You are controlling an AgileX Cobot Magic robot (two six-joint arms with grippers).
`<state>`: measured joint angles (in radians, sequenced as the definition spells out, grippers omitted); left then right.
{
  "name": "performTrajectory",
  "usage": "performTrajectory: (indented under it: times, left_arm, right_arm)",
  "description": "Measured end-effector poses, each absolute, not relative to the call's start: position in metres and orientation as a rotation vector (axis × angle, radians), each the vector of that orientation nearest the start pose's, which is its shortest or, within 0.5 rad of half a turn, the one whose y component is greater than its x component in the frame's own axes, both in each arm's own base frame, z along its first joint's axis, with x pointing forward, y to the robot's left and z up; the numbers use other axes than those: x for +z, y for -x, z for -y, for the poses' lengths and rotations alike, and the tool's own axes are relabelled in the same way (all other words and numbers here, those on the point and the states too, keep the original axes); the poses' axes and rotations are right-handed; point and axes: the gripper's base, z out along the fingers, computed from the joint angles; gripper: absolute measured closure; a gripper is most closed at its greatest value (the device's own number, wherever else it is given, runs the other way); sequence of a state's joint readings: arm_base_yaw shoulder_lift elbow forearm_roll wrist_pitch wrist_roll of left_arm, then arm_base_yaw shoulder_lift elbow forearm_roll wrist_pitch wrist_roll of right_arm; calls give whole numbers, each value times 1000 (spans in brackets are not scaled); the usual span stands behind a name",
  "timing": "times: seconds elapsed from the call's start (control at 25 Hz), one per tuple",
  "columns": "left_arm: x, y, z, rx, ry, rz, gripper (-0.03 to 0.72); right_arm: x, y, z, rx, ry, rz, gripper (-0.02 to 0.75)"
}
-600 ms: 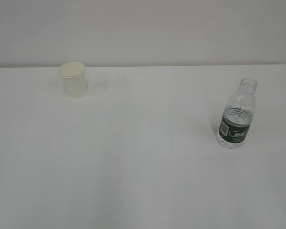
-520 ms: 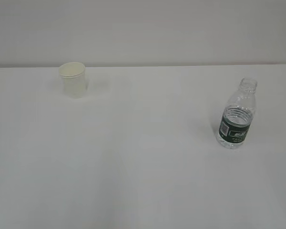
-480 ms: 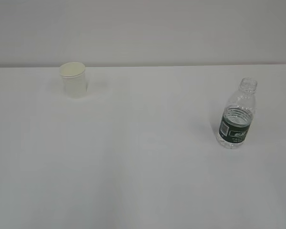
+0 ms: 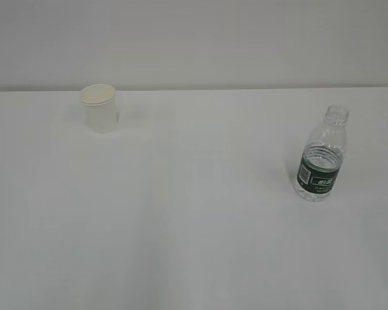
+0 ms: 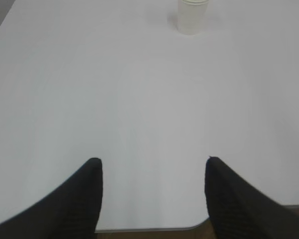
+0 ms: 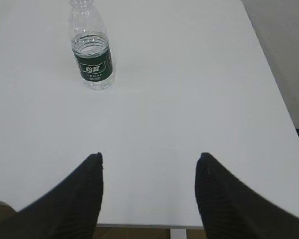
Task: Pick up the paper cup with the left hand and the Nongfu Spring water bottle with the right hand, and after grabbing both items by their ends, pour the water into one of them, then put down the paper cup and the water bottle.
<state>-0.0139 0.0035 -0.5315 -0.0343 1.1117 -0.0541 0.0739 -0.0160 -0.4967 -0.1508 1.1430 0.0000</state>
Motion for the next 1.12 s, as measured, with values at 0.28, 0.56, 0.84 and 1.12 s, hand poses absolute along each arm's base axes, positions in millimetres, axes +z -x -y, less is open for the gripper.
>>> performTrajectory:
  times: [0.28, 0.56, 0.84, 1.12]
  left_arm:
    - [282, 10, 3, -86, 38, -2067, 228]
    - [282, 10, 3, -86, 38, -2067, 228]
    - [282, 10, 3, -86, 38, -2067, 228]
    - [284, 9, 5, -124, 36, -2048, 228]
  right_arm:
    - [270, 10, 13, -138, 62, -2106, 295]
    - [270, 10, 13, -140, 62, -2106, 295]
    - [270, 10, 13, -140, 62, -2106, 295]
    - [271, 10, 13, -138, 62, -2100, 295]
